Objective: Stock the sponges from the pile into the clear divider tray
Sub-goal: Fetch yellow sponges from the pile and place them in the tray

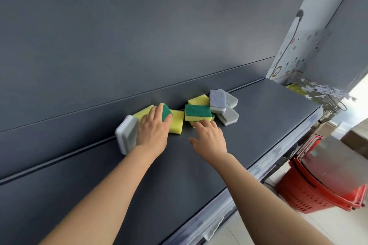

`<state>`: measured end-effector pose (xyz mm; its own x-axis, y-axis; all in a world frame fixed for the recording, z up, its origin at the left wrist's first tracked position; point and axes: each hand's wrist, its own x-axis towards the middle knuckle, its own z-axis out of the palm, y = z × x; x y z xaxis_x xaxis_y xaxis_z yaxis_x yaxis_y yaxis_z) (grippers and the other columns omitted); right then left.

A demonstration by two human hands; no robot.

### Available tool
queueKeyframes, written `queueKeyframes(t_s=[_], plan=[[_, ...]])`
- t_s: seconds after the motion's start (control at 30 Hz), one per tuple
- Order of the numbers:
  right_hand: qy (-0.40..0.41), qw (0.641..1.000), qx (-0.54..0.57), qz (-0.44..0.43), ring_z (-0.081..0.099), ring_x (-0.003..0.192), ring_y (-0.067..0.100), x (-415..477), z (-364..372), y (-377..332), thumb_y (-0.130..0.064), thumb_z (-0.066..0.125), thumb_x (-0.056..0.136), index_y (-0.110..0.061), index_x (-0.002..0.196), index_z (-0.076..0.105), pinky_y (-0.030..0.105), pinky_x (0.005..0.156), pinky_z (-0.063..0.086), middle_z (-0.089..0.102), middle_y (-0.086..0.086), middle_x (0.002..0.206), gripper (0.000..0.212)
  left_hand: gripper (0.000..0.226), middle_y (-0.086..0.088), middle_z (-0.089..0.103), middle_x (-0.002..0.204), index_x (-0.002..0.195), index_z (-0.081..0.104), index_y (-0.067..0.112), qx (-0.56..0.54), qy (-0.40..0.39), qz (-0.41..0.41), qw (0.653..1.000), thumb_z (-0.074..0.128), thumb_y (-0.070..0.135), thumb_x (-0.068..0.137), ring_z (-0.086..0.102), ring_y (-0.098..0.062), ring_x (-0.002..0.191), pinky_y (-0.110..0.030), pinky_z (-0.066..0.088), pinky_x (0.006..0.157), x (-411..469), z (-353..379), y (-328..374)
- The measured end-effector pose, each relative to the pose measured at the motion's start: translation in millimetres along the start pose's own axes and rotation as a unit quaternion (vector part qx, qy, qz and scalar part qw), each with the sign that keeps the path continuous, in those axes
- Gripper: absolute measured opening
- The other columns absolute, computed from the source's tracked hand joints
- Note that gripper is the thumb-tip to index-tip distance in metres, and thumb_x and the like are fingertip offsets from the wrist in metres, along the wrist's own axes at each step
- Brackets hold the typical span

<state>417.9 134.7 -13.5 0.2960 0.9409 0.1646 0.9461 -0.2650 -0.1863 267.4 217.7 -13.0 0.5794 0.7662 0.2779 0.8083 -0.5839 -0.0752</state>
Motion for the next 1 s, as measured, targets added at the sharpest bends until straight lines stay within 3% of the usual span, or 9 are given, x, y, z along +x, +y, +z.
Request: queueKeyframes(t_s=[0.2, 0.33, 0.43, 0.57, 0.67, 0.73, 0.77, 0.87, 1.0], plan=[[-0.01, 1.0, -0.012, -0.024, 0.025, 0.138, 0.025, 49.1, 12.6, 11.7, -0.034, 0.062, 0.086, -0.02, 0.136, 0.039, 0.037, 0.107, 0.028, 0.029, 0.005, 0.15, 0.057, 0.072, -0.017, 0.038, 0.142, 0.132, 0.046, 0.021, 0.012, -0.016, -0.043, 0.999, 0.075, 0.012, 0.067, 0.044, -0.032, 0.119, -0.038, 0.044, 0.083, 25.5, 20.4, 0.6], [-0.045, 0.998, -0.041, -0.034, 0.01, 0.145, 0.023, 72.6, 24.4, 18.4, -0.033, 0.058, 0.089, -0.023, 0.147, 0.021, 0.038, 0.115, 0.016, 0.016, 0.005, 0.157, 0.069, 0.082, -0.015, 0.021, 0.149, 0.146, 0.019, 0.021, 0.006, -0.027, -0.057, 0.998, 0.06, 0.01, 0.077, 0.032, -0.03, 0.128, -0.037, 0.038, 0.091, 30.0, 27.8, 5.9], [-0.015, 0.996, -0.072, -0.043, 0.03, 0.134, 0.027, 84.0, 30.2, 18.8, -0.026, 0.058, 0.087, -0.026, 0.145, 0.024, 0.037, 0.105, 0.027, 0.036, 0.004, 0.144, 0.067, 0.085, -0.011, 0.021, 0.147, 0.148, 0.009, 0.022, -0.027, -0.03, -0.088, 0.995, 0.056, 0.016, 0.077, 0.029, -0.028, 0.128, -0.036, 0.036, 0.093, 28.3, 24.9, 10.2], [0.04, 0.995, -0.057, -0.075, 0.045, 0.109, 0.03, 90.1, 30.4, 19.9, -0.016, 0.057, 0.082, -0.025, 0.13, 0.048, 0.037, 0.087, 0.036, 0.053, 0.005, 0.119, 0.05, 0.079, -0.008, 0.026, 0.144, 0.146, 0.016, 0.028, -0.107, -0.024, -0.142, 0.984, 0.054, 0.019, 0.077, 0.029, -0.027, 0.128, -0.038, 0.035, 0.096, 22.7, 14.9, 15.7], [0.099, 0.991, 0.014, -0.088, 0.054, 0.093, 0.034, 87.6, 24.0, 18.4, -0.012, 0.057, 0.079, -0.016, 0.115, 0.06, 0.04, 0.077, 0.04, 0.063, 0.008, 0.101, 0.036, 0.077, -0.004, 0.03, 0.142, 0.144, 0.024, 0.034, -0.253, 0.0, -0.2, 0.946, 0.051, 0.011, 0.076, 0.027, -0.023, 0.13, -0.037, 0.029, 0.104, 13.0, 5.2, 21.9], [0.133, 0.98, 0.108, -0.098, 0.057, 0.087, 0.034, 78.6, 13.7, 16.1, -0.011, 0.058, 0.08, -0.013, 0.118, 0.059, 0.042, 0.072, 0.045, 0.065, 0.01, 0.096, 0.038, 0.076, 0.004, 0.033, 0.139, 0.139, 0.032, 0.041, -0.413, 0.018, -0.248, 0.876, 0.047, 0.002, 0.075, 0.029, -0.014, 0.129, -0.033, 0.029, 0.106, 3.2, -8.4, 27.8], [0.133, 0.972, 0.162, -0.104, 0.057, 0.087, 0.032, 71.7, 7.0, 14.7, -0.012, 0.057, 0.082, -0.014, 0.124, 0.055, 0.042, 0.072, 0.047, 0.065, 0.01, 0.097, 0.042, 0.076, 0.009, 0.037, 0.136, 0.134, 0.038, 0.045, -0.503, 0.026, -0.272, 0.82, 0.046, -0.001, 0.074, 0.033, -0.008, 0.124, -0.03, 0.032, 0.102, -3.0, -16.6, 32.0], [0.103, 0.944, 0.291, -0.12, 0.052, 0.088, 0.022, 46.2, -10.5, 11.9, -0.017, 0.053, 0.09, -0.022, 0.134, 0.046, 0.038, 0.073, 0.045, 0.061, 0.0, 0.094, 0.045, 0.074, 0.006, 0.053, 0.122, 0.119, 0.052, 0.044, -0.724, 0.071, -0.304, 0.615, 0.046, 0.0, 0.061, 0.05, -0.01, 0.105, -0.027, 0.04, 0.085, -25.3, -35.2, 43.3], [0.044, 0.913, 0.392, -0.1, 0.044, 0.076, 0.013, 10.9, -22.0, 9.2, -0.03, 0.057, 0.091, -0.03, 0.122, 0.055, 0.031, 0.069, 0.041, 0.046, -0.018, 0.071, 0.032, 0.075, -0.006, 0.063, 0.107, 0.119, 0.058, 0.024, -0.881, 0.119, -0.283, 0.361, 0.046, -0.004, 0.05, 0.059, -0.022, 0.089, -0.033, 0.043, 0.076, -71.6, -43.7, 54.5]])
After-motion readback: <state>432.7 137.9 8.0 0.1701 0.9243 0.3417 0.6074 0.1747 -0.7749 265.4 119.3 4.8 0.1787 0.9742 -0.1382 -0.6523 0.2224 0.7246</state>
